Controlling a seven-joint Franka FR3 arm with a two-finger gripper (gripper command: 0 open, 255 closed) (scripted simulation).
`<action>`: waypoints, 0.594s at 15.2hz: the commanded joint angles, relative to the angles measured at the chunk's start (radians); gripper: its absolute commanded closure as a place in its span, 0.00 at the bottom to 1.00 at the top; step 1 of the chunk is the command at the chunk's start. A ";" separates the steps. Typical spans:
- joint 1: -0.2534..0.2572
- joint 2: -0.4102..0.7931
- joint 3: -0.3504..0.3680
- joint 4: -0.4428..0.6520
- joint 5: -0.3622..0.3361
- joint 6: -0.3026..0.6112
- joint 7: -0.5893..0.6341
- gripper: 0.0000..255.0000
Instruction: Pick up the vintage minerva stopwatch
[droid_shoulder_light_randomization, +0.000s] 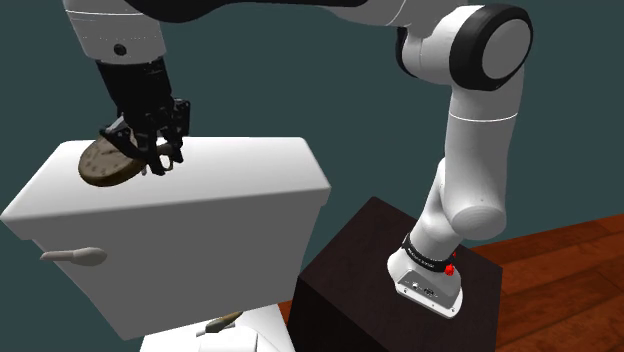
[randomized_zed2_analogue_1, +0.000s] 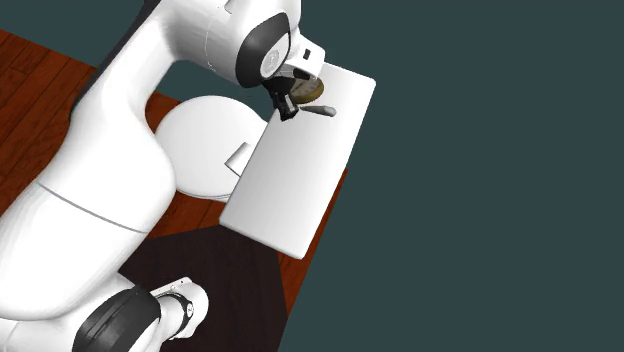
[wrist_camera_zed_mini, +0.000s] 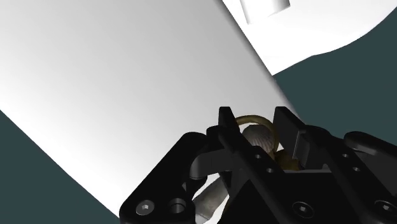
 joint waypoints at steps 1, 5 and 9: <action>0.006 0.007 0.001 0.037 -0.003 -0.031 0.001 1.00; 0.018 0.022 0.002 0.113 -0.010 -0.092 0.003 1.00; 0.031 0.039 0.002 0.181 -0.018 -0.144 0.005 1.00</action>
